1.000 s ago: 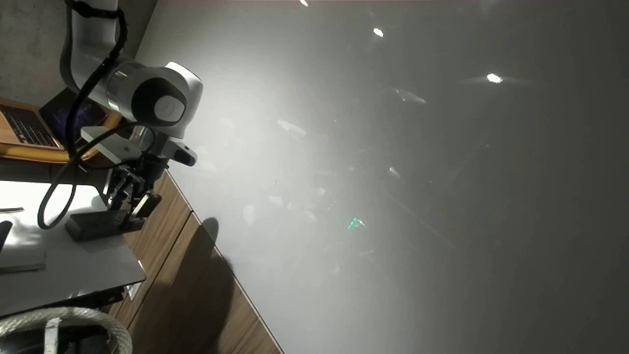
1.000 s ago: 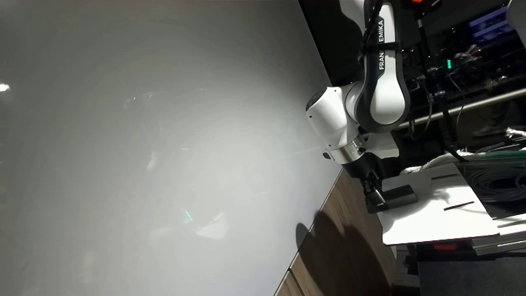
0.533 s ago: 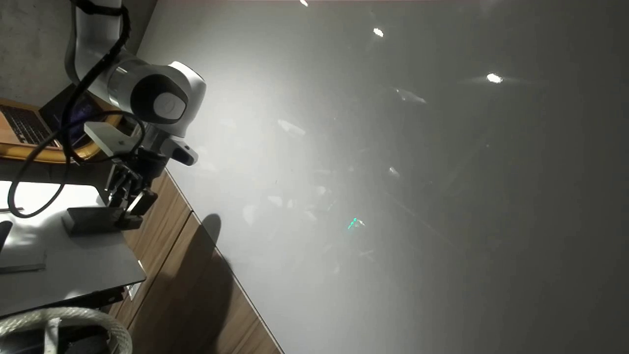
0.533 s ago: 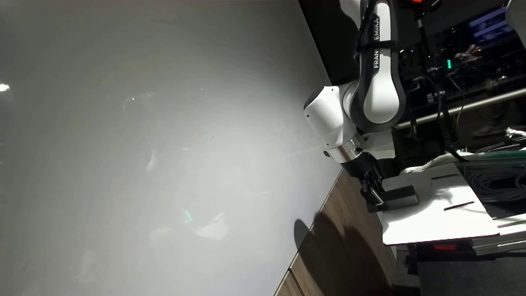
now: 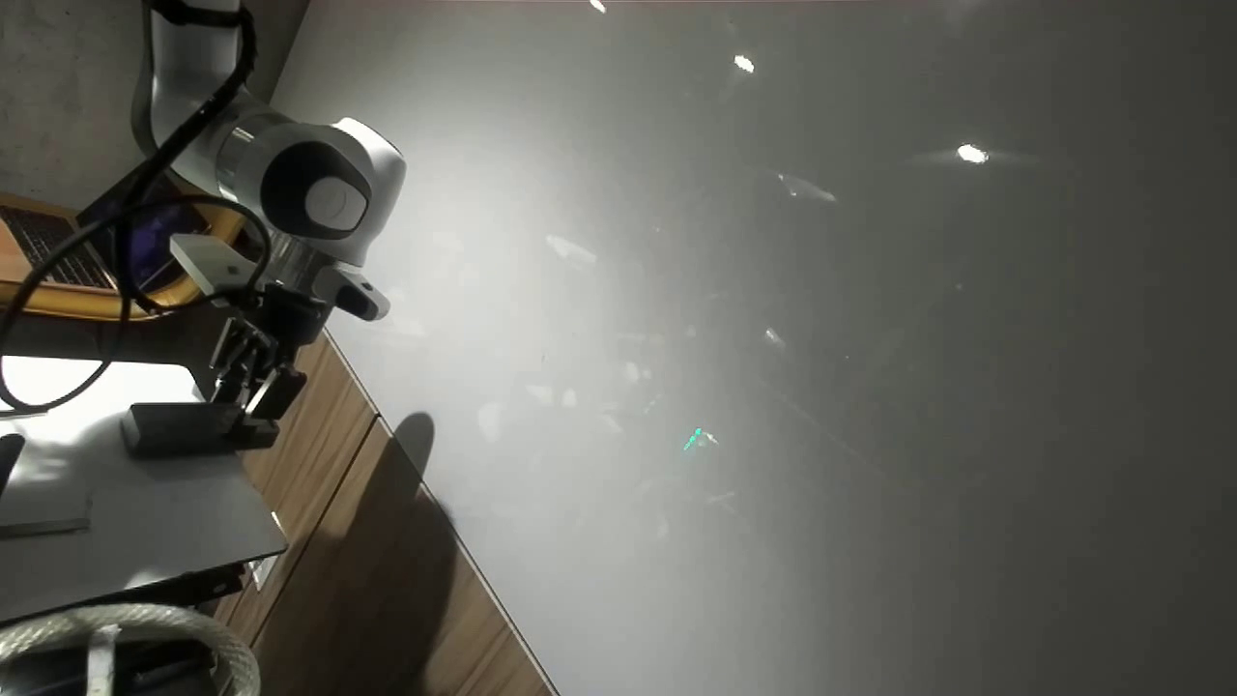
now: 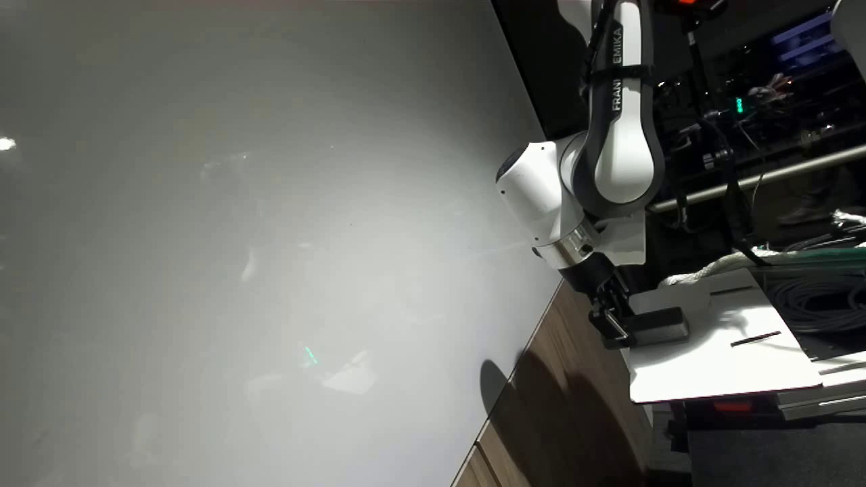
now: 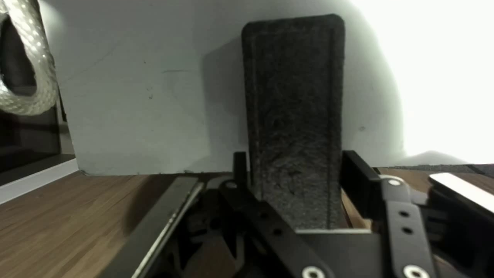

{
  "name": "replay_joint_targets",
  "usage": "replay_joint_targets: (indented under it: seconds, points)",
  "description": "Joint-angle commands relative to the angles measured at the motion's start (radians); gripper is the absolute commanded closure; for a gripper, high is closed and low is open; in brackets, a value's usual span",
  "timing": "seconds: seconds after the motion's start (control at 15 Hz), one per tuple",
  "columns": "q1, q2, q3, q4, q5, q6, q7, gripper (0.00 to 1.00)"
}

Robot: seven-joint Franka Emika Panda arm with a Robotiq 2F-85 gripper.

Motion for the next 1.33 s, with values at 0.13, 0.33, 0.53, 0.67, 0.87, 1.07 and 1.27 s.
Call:
replay_joint_targets:
  seconds: [0.13, 0.33, 0.53, 0.67, 0.87, 1.07, 1.27]
  points:
    - [0.024, -0.02, -0.014, 0.005, -0.011, -0.038, 0.036, 0.0]
    - [0.025, -0.029, -0.009, 0.004, -0.002, -0.041, 0.028, 0.0]
    - [0.041, -0.101, -0.004, -0.009, -0.028, -0.059, 0.048, 0.0]
    - [0.051, -0.178, 0.012, -0.019, -0.044, -0.086, 0.058, 0.0]
    - [0.054, -0.313, 0.061, -0.037, -0.036, -0.114, 0.035, 0.0]
    - [0.054, -0.453, 0.117, -0.055, 0.013, -0.118, 0.002, 0.0]
    - [0.063, -0.582, 0.142, -0.068, 0.096, -0.128, -0.062, 0.0]
